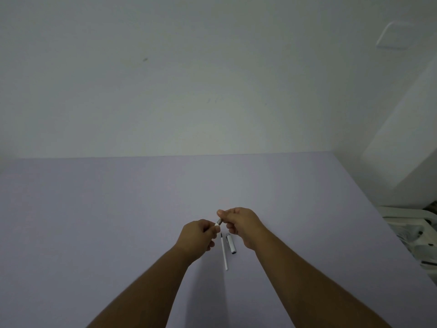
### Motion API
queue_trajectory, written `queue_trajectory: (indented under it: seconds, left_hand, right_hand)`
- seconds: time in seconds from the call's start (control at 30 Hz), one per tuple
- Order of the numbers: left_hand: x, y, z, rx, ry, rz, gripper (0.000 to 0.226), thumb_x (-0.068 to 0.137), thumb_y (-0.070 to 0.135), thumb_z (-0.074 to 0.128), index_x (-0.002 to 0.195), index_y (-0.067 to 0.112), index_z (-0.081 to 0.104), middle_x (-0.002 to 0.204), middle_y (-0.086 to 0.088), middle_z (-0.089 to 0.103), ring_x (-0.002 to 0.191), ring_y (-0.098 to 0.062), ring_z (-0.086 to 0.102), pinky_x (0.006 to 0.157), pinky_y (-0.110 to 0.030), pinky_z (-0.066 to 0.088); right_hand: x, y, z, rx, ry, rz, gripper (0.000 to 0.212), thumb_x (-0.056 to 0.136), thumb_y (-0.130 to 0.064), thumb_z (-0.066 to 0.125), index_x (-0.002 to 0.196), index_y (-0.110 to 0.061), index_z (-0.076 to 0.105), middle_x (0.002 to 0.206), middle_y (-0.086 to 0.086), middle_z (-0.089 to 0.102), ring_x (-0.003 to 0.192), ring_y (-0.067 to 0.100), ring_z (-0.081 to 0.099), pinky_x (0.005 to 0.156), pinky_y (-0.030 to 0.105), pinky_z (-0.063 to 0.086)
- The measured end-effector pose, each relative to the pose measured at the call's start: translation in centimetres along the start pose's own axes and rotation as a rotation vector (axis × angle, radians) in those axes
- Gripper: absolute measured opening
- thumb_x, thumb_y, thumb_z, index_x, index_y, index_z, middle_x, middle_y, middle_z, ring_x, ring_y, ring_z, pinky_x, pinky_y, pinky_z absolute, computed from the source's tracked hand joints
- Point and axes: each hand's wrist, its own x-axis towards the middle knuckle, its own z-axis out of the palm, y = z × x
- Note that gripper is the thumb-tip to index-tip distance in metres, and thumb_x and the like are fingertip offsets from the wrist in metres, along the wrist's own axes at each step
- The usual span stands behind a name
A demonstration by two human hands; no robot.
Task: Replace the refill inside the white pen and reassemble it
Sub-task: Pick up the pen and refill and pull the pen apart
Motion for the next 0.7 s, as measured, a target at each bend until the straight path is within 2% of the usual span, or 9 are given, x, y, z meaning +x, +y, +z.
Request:
queue_trajectory:
  seconds: [0.07, 0.13, 0.23, 0.3, 0.4, 0.47, 0.57, 0.63, 0.7]
  left_hand:
    - [0.02, 0.10, 0.01, 0.009, -0.001, -0.003, 0.017, 0.091, 0.026, 0.056, 0.092, 0.013, 0.068, 0.073, 0.003, 0.065, 0.061, -0.009, 0.062, 0.056, -0.017, 0.050]
    - [0.04, 0.12, -0.02, 0.011, 0.001, -0.006, 0.016, 0.091, 0.026, 0.056, 0.089, 0.015, 0.067, 0.073, 0.002, 0.065, 0.061, -0.009, 0.062, 0.057, -0.019, 0.052]
    - [-0.01, 0.13, -0.08, 0.008, 0.005, -0.006, 0.017, 0.091, 0.026, 0.056, 0.092, 0.013, 0.067, 0.073, 0.002, 0.065, 0.061, -0.010, 0.062, 0.060, -0.021, 0.054]
    - [-0.03, 0.18, -0.09, 0.002, 0.003, -0.002, 0.018, 0.091, 0.026, 0.056, 0.093, 0.012, 0.067, 0.074, 0.002, 0.065, 0.061, -0.010, 0.062, 0.061, -0.021, 0.055]
    - [-0.03, 0.33, -0.08, 0.010, 0.001, -0.005, 0.017, 0.091, 0.026, 0.056, 0.092, 0.013, 0.066, 0.074, 0.001, 0.065, 0.062, -0.011, 0.062, 0.063, -0.023, 0.055]
    - [0.03, 0.33, -0.12, 0.020, 0.004, -0.005, 0.016, 0.091, 0.026, 0.056, 0.090, 0.013, 0.066, 0.074, 0.000, 0.065, 0.062, -0.012, 0.062, 0.063, -0.024, 0.055]
    - [0.09, 0.24, -0.32, 0.009, 0.006, -0.003, 0.016, 0.091, 0.026, 0.056, 0.090, 0.013, 0.066, 0.073, 0.001, 0.065, 0.061, -0.011, 0.062, 0.061, -0.022, 0.054]
    - [0.15, 0.19, -0.42, 0.002, 0.004, 0.004, 0.016, 0.091, 0.026, 0.056, 0.091, 0.014, 0.066, 0.074, 0.002, 0.065, 0.060, -0.010, 0.062, 0.060, -0.021, 0.054]
    - [0.24, 0.23, -0.40, 0.007, 0.003, 0.005, 0.015, 0.091, 0.026, 0.056, 0.090, 0.014, 0.066, 0.073, 0.002, 0.065, 0.060, -0.009, 0.062, 0.059, -0.021, 0.054]
  right_hand:
    - [-0.06, -0.01, -0.05, 0.025, -0.029, -0.023, 0.003, 0.084, -0.014, 0.065, 0.084, -0.013, 0.068, 0.079, 0.006, 0.064, 0.071, 0.015, 0.056, 0.070, 0.027, 0.051]
    - [0.03, -0.09, -0.12, 0.098, -0.069, -0.040, 0.016, 0.086, -0.003, 0.057, 0.088, -0.014, 0.068, 0.083, 0.005, 0.068, 0.073, 0.015, 0.058, 0.068, 0.024, 0.050]
    - [-0.11, -0.34, 0.09, 0.111, -0.026, -0.006, 0.006, 0.088, -0.016, 0.059, 0.088, -0.016, 0.065, 0.085, 0.004, 0.068, 0.074, 0.014, 0.057, 0.070, 0.025, 0.051]
    - [-0.10, -0.18, 0.15, 0.017, 0.017, 0.004, 0.013, 0.083, -0.029, 0.067, 0.083, -0.015, 0.066, 0.080, 0.003, 0.066, 0.073, 0.014, 0.056, 0.071, 0.027, 0.052]
    - [0.01, -0.07, 0.11, 0.013, -0.017, -0.035, 0.005, 0.083, -0.013, 0.066, 0.080, -0.016, 0.068, 0.077, 0.004, 0.064, 0.070, 0.014, 0.055, 0.067, 0.024, 0.050]
    - [0.08, -0.19, 0.03, 0.066, -0.057, -0.044, 0.017, 0.085, -0.003, 0.059, 0.085, -0.017, 0.068, 0.083, 0.005, 0.067, 0.073, 0.014, 0.057, 0.068, 0.023, 0.049]
    - [-0.13, -0.51, 0.12, 0.075, -0.028, -0.004, 0.003, 0.085, -0.015, 0.064, 0.085, -0.015, 0.067, 0.088, 0.007, 0.068, 0.077, 0.016, 0.057, 0.072, 0.027, 0.050]
    - [-0.26, -0.41, 0.15, 0.006, -0.011, 0.006, 0.013, 0.082, -0.025, 0.068, 0.086, -0.012, 0.068, 0.082, 0.003, 0.066, 0.075, 0.015, 0.055, 0.073, 0.028, 0.051]
    - [-0.25, -0.36, 0.14, 0.004, -0.034, -0.008, 0.004, 0.084, -0.015, 0.065, 0.086, -0.013, 0.069, 0.079, 0.002, 0.065, 0.073, 0.014, 0.056, 0.071, 0.026, 0.050]
